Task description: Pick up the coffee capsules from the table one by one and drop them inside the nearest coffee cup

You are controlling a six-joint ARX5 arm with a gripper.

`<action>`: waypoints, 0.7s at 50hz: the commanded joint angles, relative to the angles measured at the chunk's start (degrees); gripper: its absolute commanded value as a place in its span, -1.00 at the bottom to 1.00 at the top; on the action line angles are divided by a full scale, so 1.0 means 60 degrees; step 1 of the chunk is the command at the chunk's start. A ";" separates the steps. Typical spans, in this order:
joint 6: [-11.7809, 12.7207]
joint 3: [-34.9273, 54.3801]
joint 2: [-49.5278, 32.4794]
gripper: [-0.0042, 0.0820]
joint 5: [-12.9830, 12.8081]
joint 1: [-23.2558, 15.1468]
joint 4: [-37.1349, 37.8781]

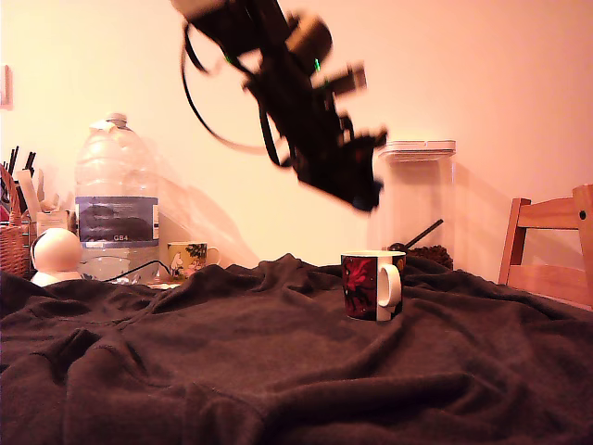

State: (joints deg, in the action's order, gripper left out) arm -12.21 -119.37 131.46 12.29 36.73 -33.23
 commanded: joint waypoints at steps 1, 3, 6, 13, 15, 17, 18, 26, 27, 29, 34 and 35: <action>-0.0084 -0.0270 0.0525 -0.44 -0.0007 0.0033 -0.0066; -0.0098 -0.0444 0.0663 -0.44 -0.0102 0.0033 -0.0164; -0.0219 -0.0743 0.0871 -0.44 -0.0168 0.0033 -0.0368; -0.0237 -0.0965 0.1137 -0.44 -0.0222 0.0029 -0.0572; -0.0240 -0.0965 0.1162 -0.44 -0.0233 0.0022 -0.0616; -0.0266 -0.0965 0.1231 -0.44 -0.0248 0.0022 -0.0630; -0.0266 -0.0965 0.1275 -0.44 -0.0251 0.0022 -0.0630; -0.0302 -0.0965 0.1290 -0.44 -0.0372 0.0025 -0.0670; -0.0353 -0.0965 0.1290 -0.44 -0.0375 0.0025 -0.0659; -0.0375 -0.0965 0.1290 -0.44 -0.0372 0.0033 -0.0627; -0.0412 -0.0965 0.1290 -0.44 -0.0375 0.0033 -0.0601; -0.0408 -0.0965 0.1290 -0.44 -0.0379 0.0033 -0.0612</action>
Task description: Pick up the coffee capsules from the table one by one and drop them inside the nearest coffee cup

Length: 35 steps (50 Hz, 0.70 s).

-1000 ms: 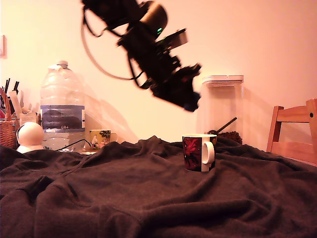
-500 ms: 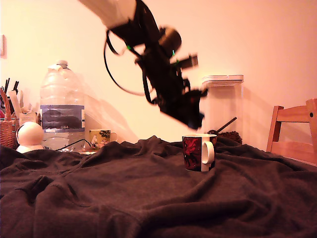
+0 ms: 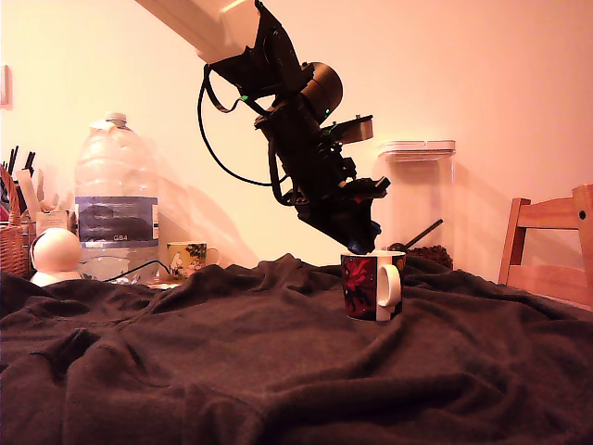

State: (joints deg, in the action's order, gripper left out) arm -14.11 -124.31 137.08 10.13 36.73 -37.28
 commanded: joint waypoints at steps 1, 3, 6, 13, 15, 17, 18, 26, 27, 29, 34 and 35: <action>-0.0091 -0.0142 0.0353 -0.44 -0.0018 0.0033 0.0051; -0.0095 -0.0142 0.0353 -0.44 -0.0018 0.0033 0.0018; -0.0138 -0.0142 0.0353 -0.44 -0.0018 0.0033 -0.0007; -0.0164 -0.0142 0.0353 -0.44 -0.0018 0.0033 0.0004; -0.0164 -0.0142 0.0353 -0.44 -0.0022 0.0033 0.0000; -0.0164 -0.0142 0.0353 -0.44 -0.0018 0.0033 0.0000; -0.0164 -0.0142 0.0353 -0.44 -0.0018 0.0033 0.0000; -0.0222 -0.0142 0.0353 -0.22 -0.0022 0.0033 0.0106; -0.0222 -0.0142 0.0353 -0.09 -0.0018 0.0033 0.0160; -0.0222 -0.0142 0.0353 0.17 -0.0018 0.0033 0.0248; -0.0215 -0.0142 0.0353 0.67 -0.0036 0.0033 0.0433; -0.0215 -0.0142 0.0353 0.68 -0.0036 0.0033 0.0441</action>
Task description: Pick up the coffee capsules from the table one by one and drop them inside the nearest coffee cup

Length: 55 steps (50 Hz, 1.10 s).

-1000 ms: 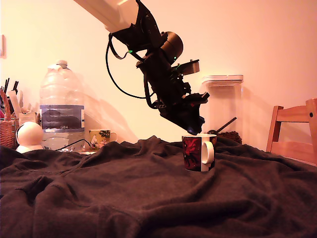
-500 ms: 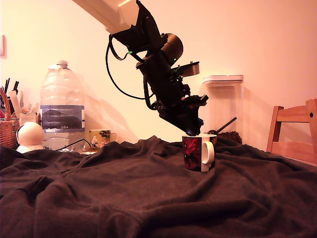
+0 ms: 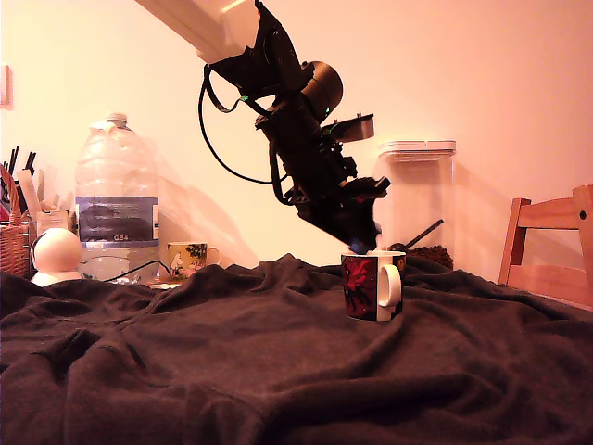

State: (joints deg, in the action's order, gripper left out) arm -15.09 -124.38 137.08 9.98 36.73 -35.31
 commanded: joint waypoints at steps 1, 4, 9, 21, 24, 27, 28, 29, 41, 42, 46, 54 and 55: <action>-0.0051 -0.0131 0.0353 0.68 -0.0007 0.0033 0.0120; -0.0047 -0.0131 0.0353 0.67 -0.0007 0.0033 0.0109; -0.0044 -0.0131 0.0353 0.66 -0.0007 0.0033 0.0113; -0.0047 -0.0135 0.0291 0.38 -0.0007 0.0033 0.0138; -0.0040 -0.0142 0.0255 0.11 -0.0004 0.0033 0.0157; -0.0047 -0.0149 0.0135 -0.18 0.0007 0.0033 0.0160; -0.0047 -0.0149 0.0098 -0.30 0.0007 0.0033 0.0164; -0.0047 -0.0149 0.0066 -0.39 0.0011 0.0033 0.0171; -0.0044 -0.0149 -0.0838 -0.96 0.0040 0.0022 0.0302; -0.0044 -0.0149 -0.0922 -0.96 0.0044 0.0022 0.0335; -0.0029 -0.0149 -0.1260 -0.96 0.0044 -0.0007 0.0546; 0.0051 -0.0149 -0.1967 -0.96 0.0168 -0.0084 0.0696; 0.0051 -0.0146 -0.2069 -0.96 0.0200 -0.0109 0.0692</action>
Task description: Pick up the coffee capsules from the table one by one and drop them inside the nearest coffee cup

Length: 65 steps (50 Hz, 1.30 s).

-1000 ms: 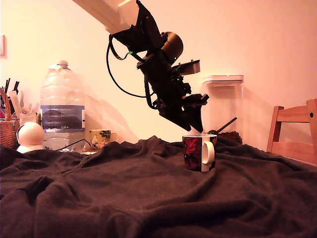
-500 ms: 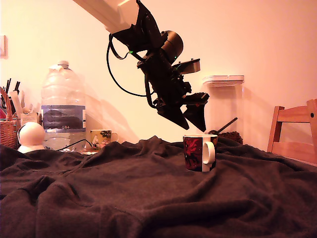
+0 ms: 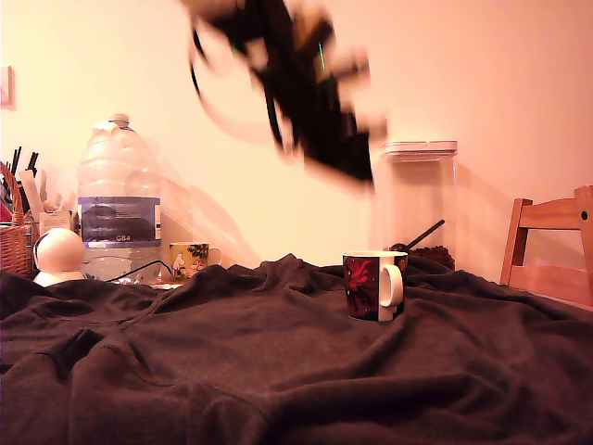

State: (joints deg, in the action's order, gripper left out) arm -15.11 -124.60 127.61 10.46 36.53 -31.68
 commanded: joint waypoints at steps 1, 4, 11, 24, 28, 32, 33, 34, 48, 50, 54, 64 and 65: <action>0.0055 -0.0109 -0.0576 -0.96 0.0120 -0.0095 0.0084; 0.0055 -0.0109 -0.0805 -0.96 0.0197 -0.0138 0.0080; 0.0055 -0.0066 -0.1319 -0.96 0.0390 -0.0273 0.0084; 0.0146 0.1548 -0.2801 -0.96 0.0590 -0.0426 0.1300; 0.0291 0.2707 -0.3541 -0.96 0.0590 -0.0481 0.2055; 0.0430 0.3923 -0.4284 -0.96 0.0565 -0.0572 0.2903; 0.0430 0.4200 -0.4459 -0.96 0.0565 -0.0597 0.3122; 0.0645 0.4528 -0.4663 -0.96 0.0561 -0.0630 0.3337; 0.1147 0.8102 -0.6783 -0.96 -0.0011 -0.1075 0.5045; 0.1268 0.8539 -0.7002 -0.96 -0.0084 -0.1151 0.5271; 0.1464 0.9326 -0.7453 -0.96 -0.0120 -0.1348 0.5548; 0.1756 1.1049 -0.8408 -0.96 -0.0277 -0.1909 0.6229; 0.1818 1.1173 -0.8480 -0.96 -0.0306 -0.1949 0.6244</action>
State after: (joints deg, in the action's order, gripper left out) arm -4.93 -59.35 78.87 8.95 25.34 4.58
